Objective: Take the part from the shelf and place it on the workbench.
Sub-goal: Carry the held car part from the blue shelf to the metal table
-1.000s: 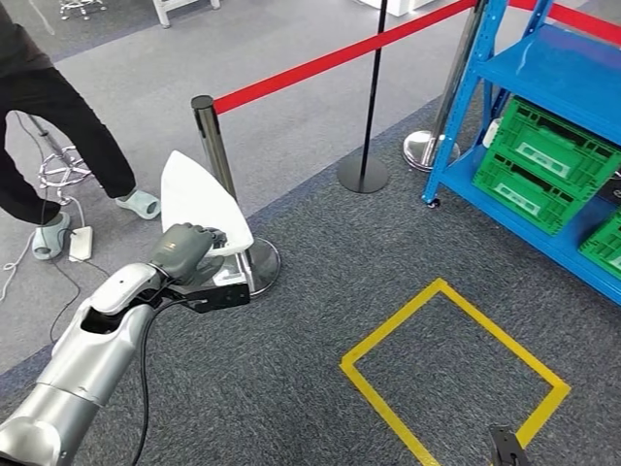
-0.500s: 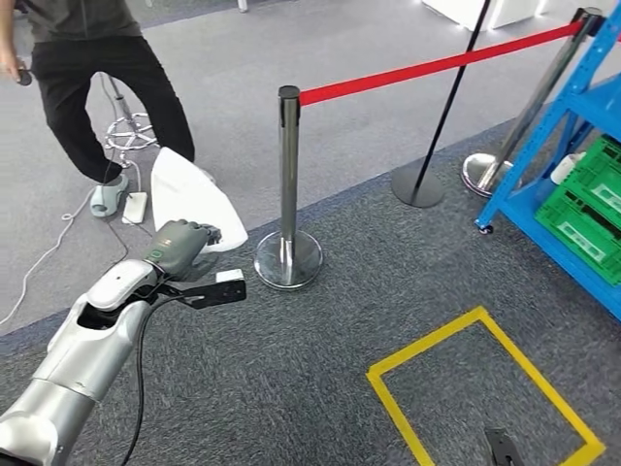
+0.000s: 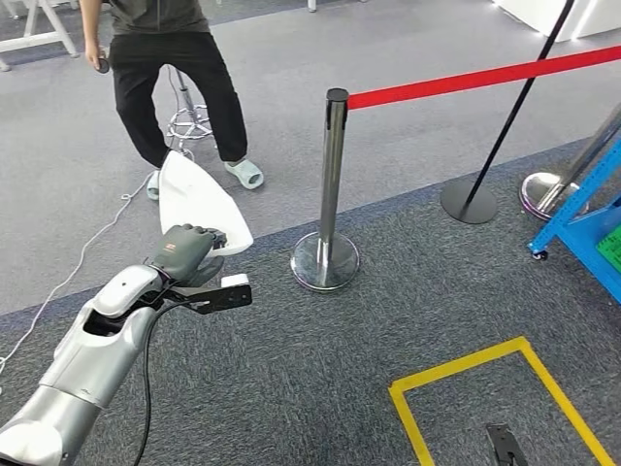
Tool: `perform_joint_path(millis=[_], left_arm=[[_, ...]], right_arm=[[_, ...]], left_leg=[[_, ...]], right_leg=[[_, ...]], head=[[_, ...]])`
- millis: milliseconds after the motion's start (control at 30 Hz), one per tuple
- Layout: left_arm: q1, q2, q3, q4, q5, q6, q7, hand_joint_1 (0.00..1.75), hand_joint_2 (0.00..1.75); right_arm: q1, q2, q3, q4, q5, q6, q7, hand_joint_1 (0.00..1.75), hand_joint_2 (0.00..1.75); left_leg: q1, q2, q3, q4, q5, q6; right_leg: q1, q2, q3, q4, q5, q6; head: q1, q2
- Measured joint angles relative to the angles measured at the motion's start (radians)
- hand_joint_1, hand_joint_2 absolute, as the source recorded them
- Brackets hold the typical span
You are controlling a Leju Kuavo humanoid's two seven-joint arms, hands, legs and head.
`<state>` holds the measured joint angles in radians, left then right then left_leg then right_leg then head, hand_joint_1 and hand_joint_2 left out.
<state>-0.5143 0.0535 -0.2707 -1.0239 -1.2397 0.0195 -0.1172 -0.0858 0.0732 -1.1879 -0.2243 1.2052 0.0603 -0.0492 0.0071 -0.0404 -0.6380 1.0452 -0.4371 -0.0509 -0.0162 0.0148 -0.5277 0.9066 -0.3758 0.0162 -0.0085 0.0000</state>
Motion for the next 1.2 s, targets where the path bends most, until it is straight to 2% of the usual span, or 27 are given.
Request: perform_joint_path(millis=[67,100,133,167,233,300,367,400,467,533,567,600,633,667,733,800,833,867,900,933,967,1033,1067,1100,1133,1167,1200], left_arm=[[0.003,-0.002,0.0,0.0,-0.006,0.0,0.003,1.75,1.75],[0.005,-0.002,0.0,0.0,-0.01,0.0,0.005,1.75,1.75],[0.007,-0.002,0.0,-0.001,-0.012,0.0,0.008,1.75,1.75],[0.007,-0.002,0.001,-0.001,-0.015,0.0,0.01,1.75,1.75],[0.004,-0.003,0.003,-0.004,-0.016,0.0,0.012,1.75,1.75],[-0.003,-0.007,0.004,-0.007,-0.016,0.0,0.012,1.75,1.75],[-0.005,-0.009,0.006,-0.007,-0.016,0.0,0.012,1.75,1.75],[-0.002,-0.008,0.008,-0.008,-0.016,0.0,0.012,1.75,1.75],[0.001,-0.007,0.012,-0.01,-0.016,-0.001,0.013,1.75,1.75],[0.005,-0.008,0.016,-0.011,-0.017,-0.002,0.014,1.75,1.75],[0.009,-0.009,0.017,-0.012,-0.017,-0.003,0.014,1.75,1.75],[0.012,-0.01,0.017,-0.012,-0.018,-0.005,0.014,1.75,1.75],[0.015,-0.01,0.019,-0.012,-0.019,-0.005,0.014,1.75,1.75],[0.016,-0.009,0.02,-0.012,-0.019,-0.006,0.014,1.75,1.75],[0.015,-0.01,0.023,-0.013,-0.019,-0.006,0.014,1.75,1.75],[0.013,-0.011,0.023,-0.014,-0.019,-0.006,0.014,1.75,1.75],[0.013,-0.011,0.024,-0.014,-0.02,-0.006,0.014,1.75,1.75],[0.015,-0.01,0.024,-0.014,-0.021,-0.006,0.014,1.75,1.75],[0.017,-0.007,0.024,-0.014,-0.024,-0.006,0.013,1.75,1.75],[0.018,-0.006,0.023,-0.014,-0.027,-0.006,0.011,1.75,1.75],[0.019,-0.004,0.023,-0.014,-0.029,-0.006,0.009,1.75,1.75],[0.019,-0.004,0.02,-0.014,-0.032,-0.006,0.002,1.75,1.75],[0.02,-0.003,0.019,-0.014,-0.032,-0.006,0.0,1.75,1.75],[0.022,-0.002,0.017,-0.014,-0.032,-0.006,-0.001,1.75,1.75],[0.023,0.0,0.016,-0.014,-0.032,-0.006,-0.001,1.75,1.75],[0.023,0.002,0.016,-0.014,-0.032,-0.006,-0.001,1.75,1.75],[0.022,0.003,0.015,-0.015,-0.032,-0.006,-0.001,1.75,1.75]], right_arm=[[0.001,0.0,0.0,0.0,0.001,-0.001,0.001,0.0,0.0],[0.0,0.0,0.0,0.0,0.001,-0.001,0.001,0.0,0.0],[0.0,0.0,0.0,0.0,0.002,-0.001,0.002,0.0,0.0],[-0.001,0.0,0.0,0.0,0.002,-0.001,0.002,0.0,0.0],[-0.001,0.0,0.0,0.0,0.003,-0.001,0.002,0.0,0.0],[0.001,0.0,0.0,0.0,0.004,-0.001,0.003,0.0,0.0],[0.0,0.0,0.0,0.0,0.004,-0.001,0.003,0.0,0.0],[-0.001,0.0,0.0,0.0,0.005,-0.002,0.004,0.0,0.0],[-0.002,0.001,0.0,0.0,0.006,-0.007,0.002,0.0,0.0],[0.001,0.001,0.0,0.0,0.008,-0.013,-0.001,0.0,0.0],[0.002,0.001,0.0,0.0,0.009,-0.015,-0.003,0.0,0.0],[0.003,0.001,0.0,0.0,0.011,-0.016,-0.005,0.0,0.0],[0.003,0.002,0.0,0.0,0.012,-0.017,-0.008,0.0,0.0],[0.002,0.002,0.0,0.0,0.013,-0.017,-0.01,0.0,0.0],[0.002,0.002,0.001,0.0,0.013,-0.018,-0.013,0.0,0.0],[0.001,0.002,0.001,0.0,0.014,-0.019,-0.015,0.0,0.0],[0.001,0.002,0.001,0.0,0.014,-0.019,-0.015,0.0,0.0],[0.0,0.002,0.001,0.0,0.014,-0.02,-0.015,0.0,0.0],[-0.001,0.002,0.001,0.0,0.015,-0.02,-0.014,0.0,0.0],[-0.001,0.002,0.001,0.0,0.016,-0.019,-0.013,0.0,0.0],[-0.001,0.002,0.001,0.0,0.017,-0.019,-0.01,0.0,0.0],[0.001,0.002,0.001,0.0,0.02,-0.018,-0.005,0.0,0.0],[0.002,0.002,0.001,0.0,0.021,-0.018,-0.003,0.0,0.0],[0.002,0.002,0.001,0.0,0.022,-0.018,-0.001,0.0,0.0],[0.002,0.002,0.001,0.0,0.022,-0.017,-0.001,0.0,0.0],[0.001,0.002,0.001,0.0,0.023,-0.017,0.0,0.0,0.0],[0.0,0.002,0.001,0.0,0.023,-0.017,-0.001,0.0,0.0]], left_leg=[[0.0,0.018,-0.068,0.138,-0.052,-0.003],[0.0,0.02,-0.079,0.161,-0.051,-0.002],[0.0,0.023,-0.07,0.142,-0.031,-0.001],[0.0,0.031,-0.04,0.087,0.002,0.001],[-0.004,0.079,0.041,-0.056,0.065,0.007],[-0.008,0.114,0.09,-0.144,0.084,0.016],[-0.01,0.096,0.098,-0.166,0.083,0.028],[-0.009,0.084,0.099,-0.169,0.085,0.033],[-0.006,0.062,0.103,-0.176,0.089,0.042],[-0.005,0.039,0.104,-0.177,0.091,0.048],[-0.005,0.027,0.104,-0.177,0.091,0.049],[-0.005,0.014,0.105,-0.177,0.091,0.049],[-0.005,0.001,0.106,-0.177,0.091,0.049],[-0.003,-0.011,0.108,-0.176,0.091,0.047],[0.0,-0.036,0.11,-0.175,0.089,0.04],[0.002,-0.056,0.106,-0.174,0.092,0.029],[0.004,-0.066,0.102,-0.176,0.095,0.023],[0.006,-0.077,0.099,-0.179,0.099,0.017],[0.007,-0.076,0.096,-0.179,0.097,0.012],[0.005,-0.061,0.086,-0.161,0.084,0.008],[0.003,-0.038,0.065,-0.121,0.058,0.005],[0.0,0.007,-0.005,0.024,-0.015,0.001],[0.0,0.015,-0.041,0.096,-0.042,0.0],[0.0,0.019,-0.063,0.141,-0.052,0.0],[0.0,0.021,-0.065,0.146,-0.042,0.001],[0.0,0.026,-0.046,0.109,-0.015,0.002],[-0.002,0.041,-0.011,0.042,0.022,0.005]], right_leg=[[0.002,-0.025,0.0,0.0,-0.001,-0.003],[0.002,-0.037,0.001,0.0,-0.002,-0.003],[0.002,-0.048,0.002,0.0,-0.002,-0.003],[0.002,-0.059,0.003,0.0,-0.004,-0.002],[0.006,-0.077,0.008,0.002,-0.009,0.006],[0.012,-0.096,0.009,0.006,-0.014,0.017],[0.012,-0.12,0.01,0.006,-0.017,0.029],[0.009,-0.118,0.01,0.009,-0.024,0.034],[0.005,-0.079,-0.018,0.076,-0.067,0.041],[0.005,-0.031,-0.092,0.229,-0.133,0.044],[0.006,-0.022,-0.128,0.298,-0.154,0.045],[0.006,-0.017,-0.151,0.333,-0.157,0.044],[0.006,-0.015,-0.151,0.323,-0.138,0.043],[0.005,-0.009,-0.13,0.27,-0.102,0.043],[0.0,0.033,-0.056,0.116,-0.026,0.043],[-0.005,0.072,-0.007,0.021,0.0,0.042],[-0.004,0.074,0.0,0.009,-0.003,0.039],[-0.003,0.064,0.001,0.005,-0.004,0.034],[-0.002,0.053,0.002,0.003,-0.002,0.027],[-0.002,0.04,0.004,-0.001,0.001,0.019],[-0.002,0.027,0.006,-0.007,0.004,0.011],[0.0,0.001,0.006,-0.012,0.006,0.003],[0.002,-0.013,0.006,-0.013,0.005,0.002],[0.003,-0.026,0.007,-0.013,0.005,0.001],[0.003,-0.038,0.007,-0.013,0.004,0.001],[0.003,-0.05,0.008,-0.013,0.004,0.001],[0.003,-0.06,0.01,-0.013,0.002,0.003]], head=[[-0.001,0.0],[-0.001,0.0],[-0.001,0.0],[-0.002,0.0],[-0.002,0.0],[0.0,0.0],[0.003,0.0],[0.004,0.0],[0.007,0.0],[0.011,0.0],[0.012,0.0],[0.012,0.0],[0.012,0.0],[0.012,0.0],[0.013,0.0],[0.013,0.0],[0.014,0.0],[0.013,0.0],[0.012,0.0],[0.01,0.0],[0.007,0.0],[0.003,0.0],[0.003,0.0],[0.003,0.0],[0.003,0.0],[0.003,0.0],[0.003,0.0]])
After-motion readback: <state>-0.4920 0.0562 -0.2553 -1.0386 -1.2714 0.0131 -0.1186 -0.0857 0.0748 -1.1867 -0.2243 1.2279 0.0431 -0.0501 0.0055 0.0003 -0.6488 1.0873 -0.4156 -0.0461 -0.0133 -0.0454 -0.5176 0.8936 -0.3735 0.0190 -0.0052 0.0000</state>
